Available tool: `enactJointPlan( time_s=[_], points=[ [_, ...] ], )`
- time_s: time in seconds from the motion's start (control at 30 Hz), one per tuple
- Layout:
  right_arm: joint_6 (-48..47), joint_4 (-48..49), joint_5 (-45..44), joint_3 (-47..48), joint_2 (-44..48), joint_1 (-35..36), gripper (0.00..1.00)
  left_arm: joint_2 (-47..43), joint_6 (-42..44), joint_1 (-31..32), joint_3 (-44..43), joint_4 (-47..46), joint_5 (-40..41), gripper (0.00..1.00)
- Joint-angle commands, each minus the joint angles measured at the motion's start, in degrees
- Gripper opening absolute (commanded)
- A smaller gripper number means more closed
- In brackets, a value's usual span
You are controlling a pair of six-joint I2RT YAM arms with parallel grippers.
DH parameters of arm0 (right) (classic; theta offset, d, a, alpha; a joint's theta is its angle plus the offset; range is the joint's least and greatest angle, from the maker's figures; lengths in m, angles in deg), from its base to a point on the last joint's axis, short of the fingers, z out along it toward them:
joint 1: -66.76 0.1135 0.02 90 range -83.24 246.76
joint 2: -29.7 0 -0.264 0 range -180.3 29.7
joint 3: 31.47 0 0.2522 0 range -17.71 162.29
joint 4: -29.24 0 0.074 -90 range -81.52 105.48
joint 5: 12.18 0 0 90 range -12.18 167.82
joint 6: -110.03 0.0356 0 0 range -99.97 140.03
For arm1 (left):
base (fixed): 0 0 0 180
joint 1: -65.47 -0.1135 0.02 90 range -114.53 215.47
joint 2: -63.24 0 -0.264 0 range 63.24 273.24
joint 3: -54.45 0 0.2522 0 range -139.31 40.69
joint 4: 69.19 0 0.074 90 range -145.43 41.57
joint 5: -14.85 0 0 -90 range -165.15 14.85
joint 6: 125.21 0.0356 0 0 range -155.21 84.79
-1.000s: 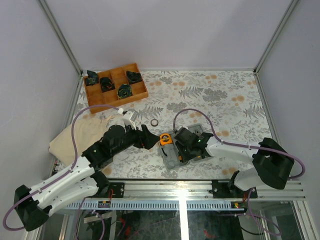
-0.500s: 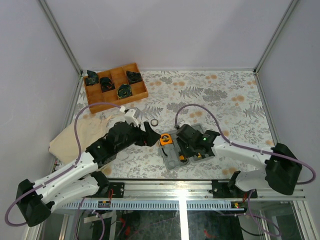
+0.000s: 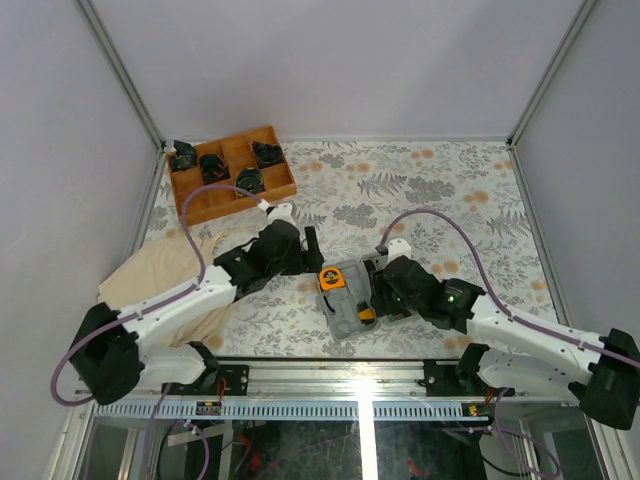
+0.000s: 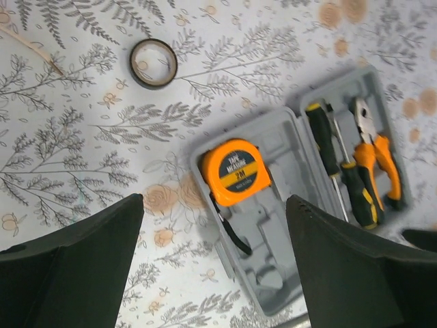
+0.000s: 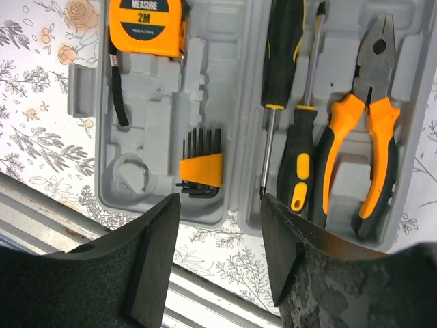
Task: Sort the tools into containers
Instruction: Place the engineering item in the storage box, then pick up the engineering item from the center of the board.
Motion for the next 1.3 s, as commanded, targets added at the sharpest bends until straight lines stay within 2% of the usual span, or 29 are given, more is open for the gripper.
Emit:
enactJointPlan(
  time_s=[0.0, 0.3, 0.53, 0.73, 1.27],
  points=[
    [4.03, 3.97, -2.83, -3.61, 5.17, -0.28, 0.59, 7.92, 0.84, -0.67, -6.57, 3.38, 6.38, 0.84],
    [4.53, 2.99, -3.09, -5.44, 8.71, -0.27, 0.6, 25.41, 1.34, -4.11, -15.69, 4.32, 7.61, 0.8],
    [3.87, 3.36, -1.75, -6.29, 9.03, -0.29, 0.6, 34.35, 3.4, -5.52, -21.22, 5.32, 8.1, 0.76],
    [3.86, 4.02, -1.21, -7.08, 9.54, -0.29, 0.6, 38.51, 3.6, -6.7, -23.43, 5.88, 9.08, 0.75],
    [3.01, 4.2, 0.49, -7.14, 9.24, -0.28, 0.56, 43.19, 4.52, -10.03, -24.23, 4.08, 7.07, 0.62]
  ],
)
